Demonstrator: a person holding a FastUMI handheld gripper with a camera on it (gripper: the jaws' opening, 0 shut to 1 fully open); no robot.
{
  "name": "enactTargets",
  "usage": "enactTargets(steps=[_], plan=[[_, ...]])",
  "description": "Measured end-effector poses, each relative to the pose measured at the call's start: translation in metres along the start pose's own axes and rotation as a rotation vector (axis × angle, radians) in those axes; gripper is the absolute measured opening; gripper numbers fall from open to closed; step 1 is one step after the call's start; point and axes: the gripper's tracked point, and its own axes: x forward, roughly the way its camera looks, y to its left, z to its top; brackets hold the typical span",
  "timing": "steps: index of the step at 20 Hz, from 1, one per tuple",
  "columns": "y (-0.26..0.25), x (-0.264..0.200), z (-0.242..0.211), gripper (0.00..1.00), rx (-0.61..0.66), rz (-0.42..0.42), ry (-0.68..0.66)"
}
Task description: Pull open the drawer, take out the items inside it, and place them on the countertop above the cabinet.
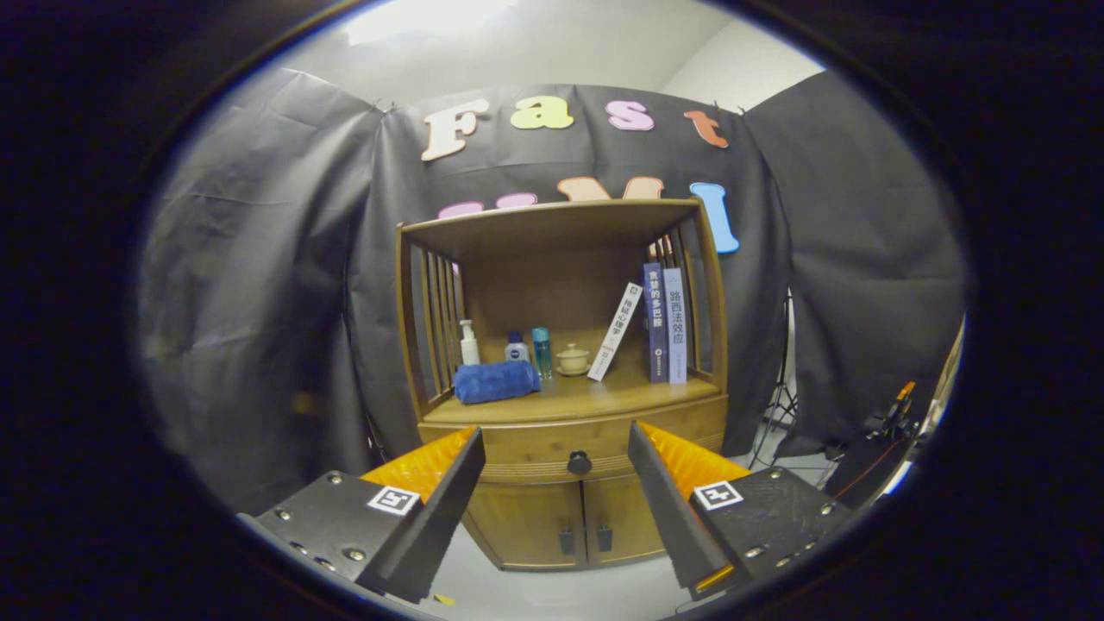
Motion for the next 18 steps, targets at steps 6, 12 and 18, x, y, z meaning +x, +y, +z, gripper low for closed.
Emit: enactTargets(steps=[6,12,18], plan=[[-0.0061,-0.0032,0.0002,1.00,0.009,-0.011,-0.010],[-0.0089,-0.0047,-0.0006,1.00,0.001,-0.014,-0.015],[-0.0078,-0.0035,-0.0069,1.00,-0.004,-0.011,-0.012]])
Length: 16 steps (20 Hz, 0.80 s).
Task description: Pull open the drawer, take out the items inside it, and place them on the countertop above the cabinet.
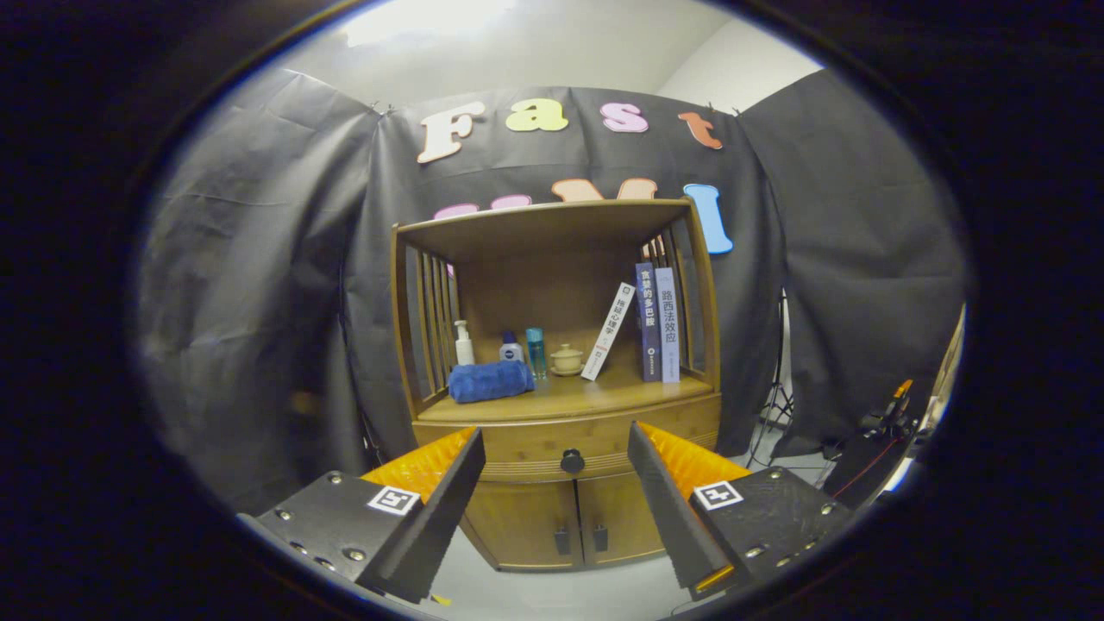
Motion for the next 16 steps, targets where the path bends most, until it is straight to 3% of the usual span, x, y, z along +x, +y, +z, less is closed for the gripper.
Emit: enactTargets(steps=[16], plan=[[-0.016,0.022,-0.001,1.00,0.010,-0.015,-0.042]])
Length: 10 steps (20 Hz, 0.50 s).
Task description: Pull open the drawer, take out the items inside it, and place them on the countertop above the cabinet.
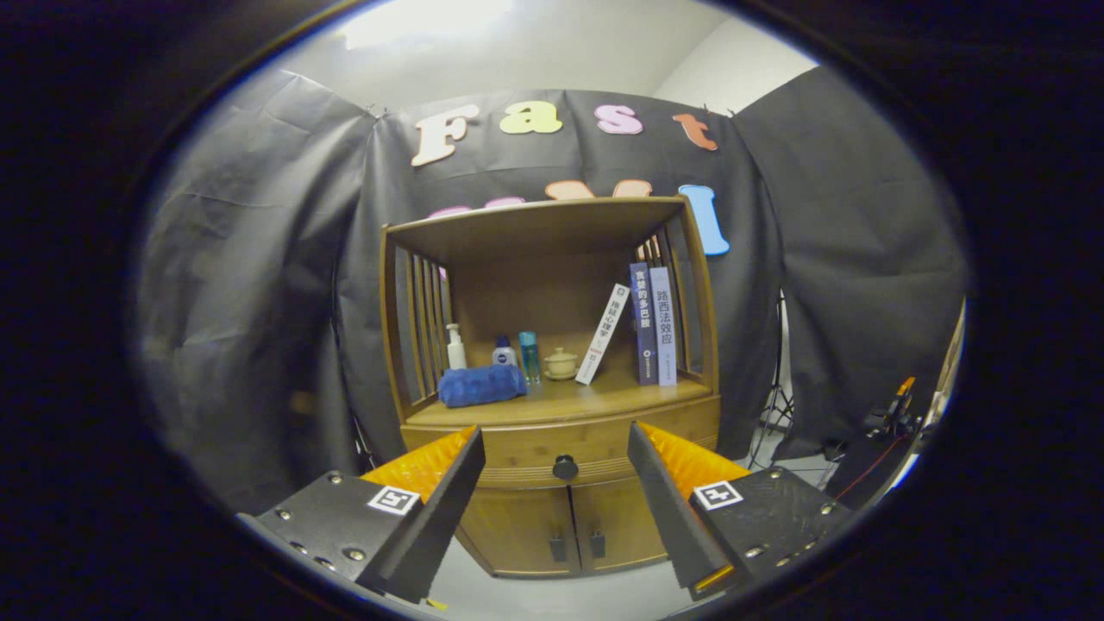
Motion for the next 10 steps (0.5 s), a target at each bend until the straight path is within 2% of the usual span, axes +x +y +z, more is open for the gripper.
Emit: enactTargets(steps=[5,10], plan=[[-0.009,0.029,-0.006,0.99,0.000,-0.007,-0.013],[-0.008,0.093,-0.043,1.00,-0.003,0.022,0.030]])
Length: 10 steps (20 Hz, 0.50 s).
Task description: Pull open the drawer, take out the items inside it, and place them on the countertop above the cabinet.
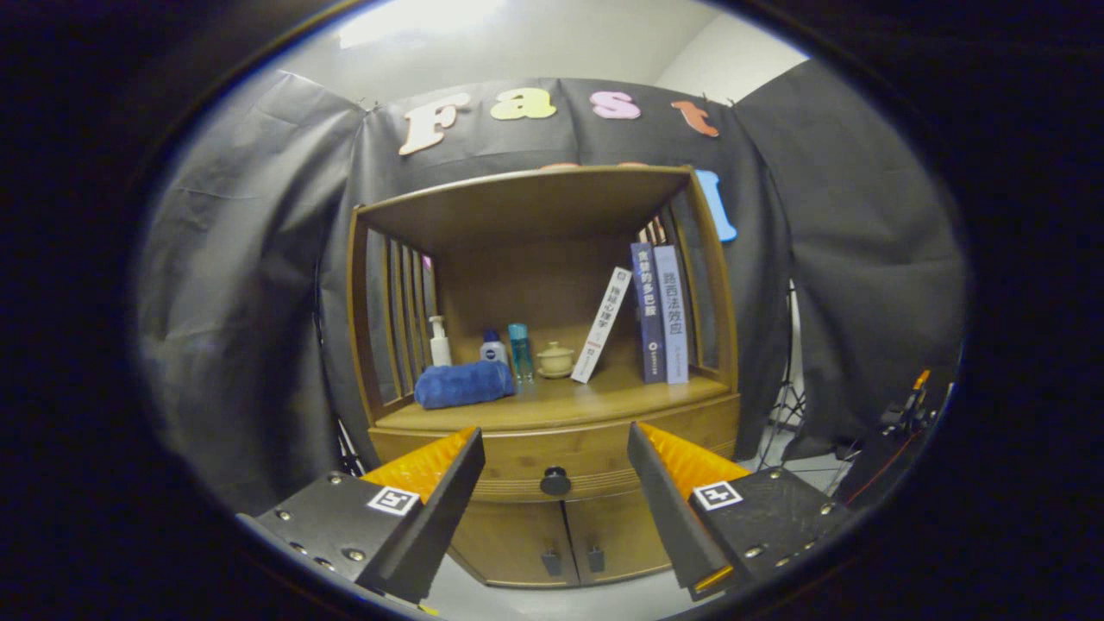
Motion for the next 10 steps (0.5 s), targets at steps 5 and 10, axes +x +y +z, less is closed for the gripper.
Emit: enactTargets(steps=[5,10], plan=[[-0.008,0.065,-0.066,1.00,-0.061,-0.015,0.054],[0.006,0.107,-0.132,0.99,-0.042,0.018,0.132]])
